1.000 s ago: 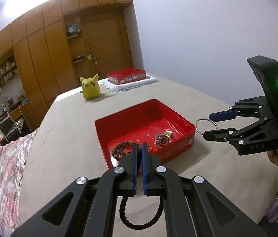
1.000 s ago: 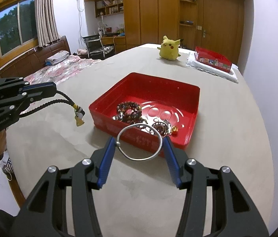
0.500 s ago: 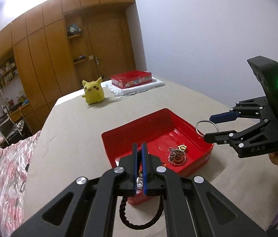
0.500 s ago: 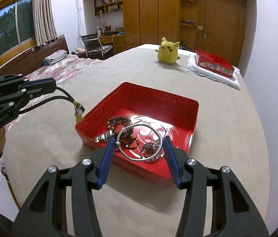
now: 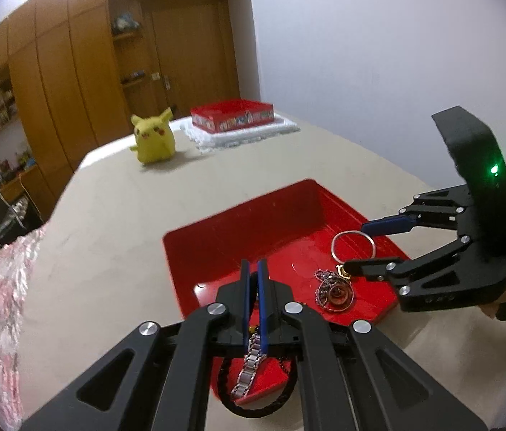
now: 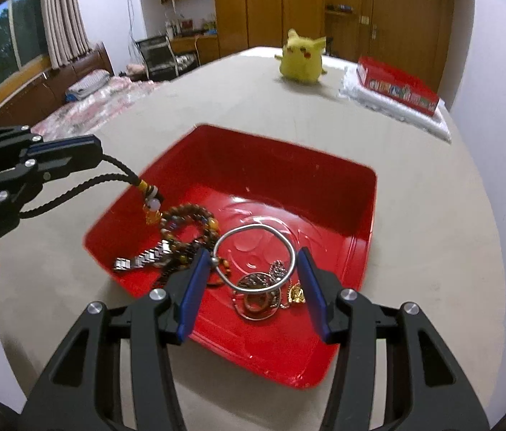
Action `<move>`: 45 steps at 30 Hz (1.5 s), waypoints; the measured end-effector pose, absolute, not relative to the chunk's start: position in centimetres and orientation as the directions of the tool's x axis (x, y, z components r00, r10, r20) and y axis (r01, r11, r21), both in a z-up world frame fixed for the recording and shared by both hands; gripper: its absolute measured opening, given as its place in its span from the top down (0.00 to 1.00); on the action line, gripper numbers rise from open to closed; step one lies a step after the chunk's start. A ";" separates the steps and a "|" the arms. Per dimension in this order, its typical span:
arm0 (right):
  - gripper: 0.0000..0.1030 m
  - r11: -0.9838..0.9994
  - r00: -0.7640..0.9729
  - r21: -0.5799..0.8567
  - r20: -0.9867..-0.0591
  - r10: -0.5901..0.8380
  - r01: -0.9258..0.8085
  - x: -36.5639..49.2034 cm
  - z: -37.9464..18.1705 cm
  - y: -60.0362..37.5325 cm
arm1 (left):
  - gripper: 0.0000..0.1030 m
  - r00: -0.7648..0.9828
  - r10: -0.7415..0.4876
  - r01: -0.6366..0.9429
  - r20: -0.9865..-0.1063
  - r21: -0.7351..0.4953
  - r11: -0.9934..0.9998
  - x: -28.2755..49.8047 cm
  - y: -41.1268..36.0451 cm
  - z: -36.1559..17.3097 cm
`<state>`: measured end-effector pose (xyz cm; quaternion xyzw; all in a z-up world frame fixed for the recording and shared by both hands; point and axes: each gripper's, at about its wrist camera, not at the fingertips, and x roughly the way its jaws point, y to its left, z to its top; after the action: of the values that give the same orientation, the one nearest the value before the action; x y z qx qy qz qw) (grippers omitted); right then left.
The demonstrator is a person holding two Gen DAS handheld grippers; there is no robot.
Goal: Organize jewelry
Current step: 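Carry the cord and ring into the red box while both tools open to release them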
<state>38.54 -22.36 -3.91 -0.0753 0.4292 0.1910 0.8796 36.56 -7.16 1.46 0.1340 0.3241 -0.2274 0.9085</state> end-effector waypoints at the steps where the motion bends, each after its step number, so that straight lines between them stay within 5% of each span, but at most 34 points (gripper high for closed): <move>1: 0.53 0.917 0.551 0.031 -0.791 0.265 -0.397 38.9 -4.3 -22.4 | 0.97 0.680 -0.324 0.500 -0.658 0.093 0.861 37.0 -7.3 1.0; 18: 0.51 0.904 0.459 -0.063 -0.875 0.153 -0.423 41.0 -9.2 -20.7 | 0.94 0.560 -0.301 0.514 -0.772 0.039 0.857 40.4 -8.5 -6.9; 21: 0.47 0.906 0.461 -0.073 -0.876 0.141 -0.416 40.9 -9.2 -20.6 | 0.79 0.566 -0.296 0.503 -0.769 0.038 0.864 40.0 -8.0 -7.0; 27: 0.41 0.914 0.461 -0.057 -0.875 0.148 -0.402 40.5 -8.7 -21.1 | 0.76 0.575 -0.294 0.492 -0.763 0.036 0.870 39.0 -7.2 -6.5; 37: 0.25 0.929 0.503 -0.016 -0.844 0.185 -0.369 37.9 -6.3 -22.1 | 0.39 0.612 -0.297 0.466 -0.733 0.030 0.884 36.6 -5.5 -4.3; 45: 0.11 0.937 0.500 0.077 -0.829 0.250 -0.342 34.9 -3.5 -23.2 | 0.22 0.627 -0.301 0.450 -0.718 0.018 0.893 33.5 -3.8 -2.1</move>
<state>34.88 -23.20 -3.54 -0.0484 0.4700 0.1712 0.8645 33.47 -3.83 -2.12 0.0981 0.3778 -0.2095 0.8966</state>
